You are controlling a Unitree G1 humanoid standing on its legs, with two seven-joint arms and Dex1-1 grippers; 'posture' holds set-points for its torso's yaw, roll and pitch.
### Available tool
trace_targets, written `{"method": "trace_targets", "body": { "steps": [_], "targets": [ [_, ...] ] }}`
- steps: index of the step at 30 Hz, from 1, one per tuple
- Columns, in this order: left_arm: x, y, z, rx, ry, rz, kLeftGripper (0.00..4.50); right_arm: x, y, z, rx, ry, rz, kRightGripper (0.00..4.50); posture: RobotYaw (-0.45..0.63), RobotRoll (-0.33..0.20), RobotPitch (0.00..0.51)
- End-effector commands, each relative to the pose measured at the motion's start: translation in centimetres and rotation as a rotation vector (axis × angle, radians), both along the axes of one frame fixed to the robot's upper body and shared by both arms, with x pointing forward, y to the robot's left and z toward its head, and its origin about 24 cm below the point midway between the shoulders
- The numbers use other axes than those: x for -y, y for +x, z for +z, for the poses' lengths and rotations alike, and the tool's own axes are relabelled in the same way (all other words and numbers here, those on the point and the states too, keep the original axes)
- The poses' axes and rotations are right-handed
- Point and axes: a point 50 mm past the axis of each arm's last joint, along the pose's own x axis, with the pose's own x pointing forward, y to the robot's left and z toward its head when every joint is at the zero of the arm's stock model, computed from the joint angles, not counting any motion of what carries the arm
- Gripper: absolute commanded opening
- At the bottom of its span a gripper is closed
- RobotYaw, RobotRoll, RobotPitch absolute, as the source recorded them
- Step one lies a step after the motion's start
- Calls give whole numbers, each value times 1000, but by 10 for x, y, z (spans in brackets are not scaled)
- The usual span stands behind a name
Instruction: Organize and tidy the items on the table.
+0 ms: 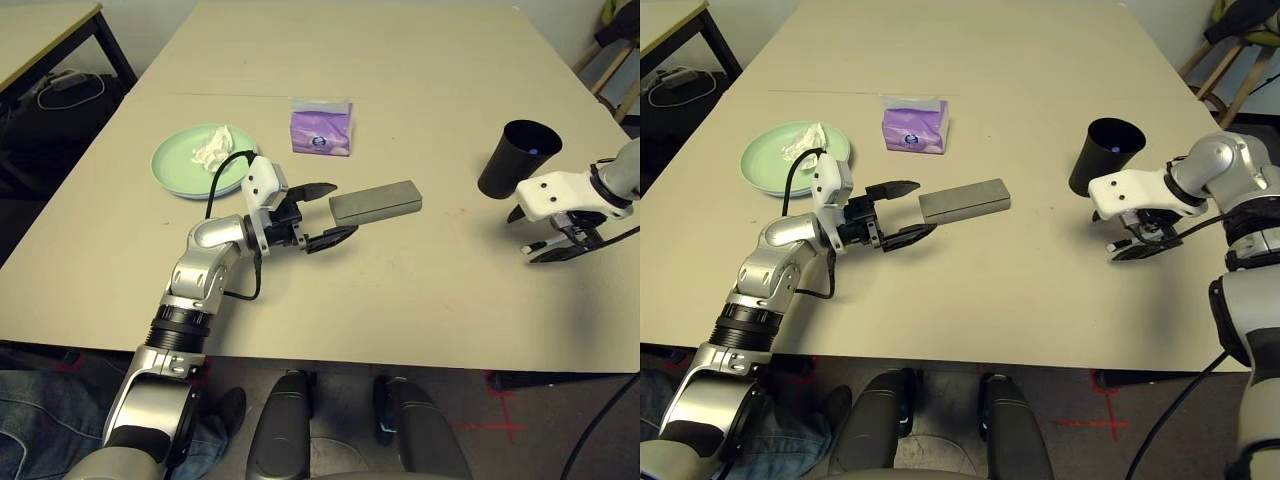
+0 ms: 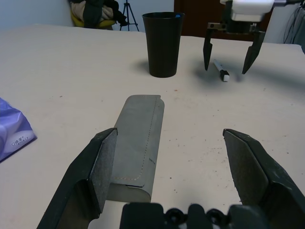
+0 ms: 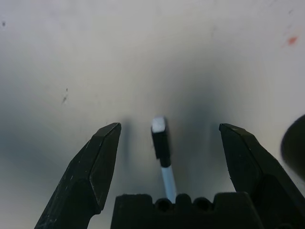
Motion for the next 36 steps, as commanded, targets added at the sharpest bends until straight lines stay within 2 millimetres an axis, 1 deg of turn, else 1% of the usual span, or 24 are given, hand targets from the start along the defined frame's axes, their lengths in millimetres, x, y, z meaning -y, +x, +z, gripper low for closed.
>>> {"method": "trace_targets", "body": {
  "steps": [1,4,17,25,36],
  "targets": [
    [1,-2,2,27,1,-30,4500,7,-3,2,1,-48,1,4451,221,0,195],
    [3,-4,2,51,28,-59,4500,7,-2,3,10,-62,2,4451,220,0,195],
    [2,-2,-2,55,45,-52,4500,9,0,-1,38,-126,10,4451,219,0,193],
    [0,-3,-3,49,42,-43,4500,12,-1,-9,47,-195,26,4451,222,0,193],
    [0,-1,-2,51,43,-39,4500,8,-1,-10,53,-198,79,4451,221,0,186]
  ]
}}
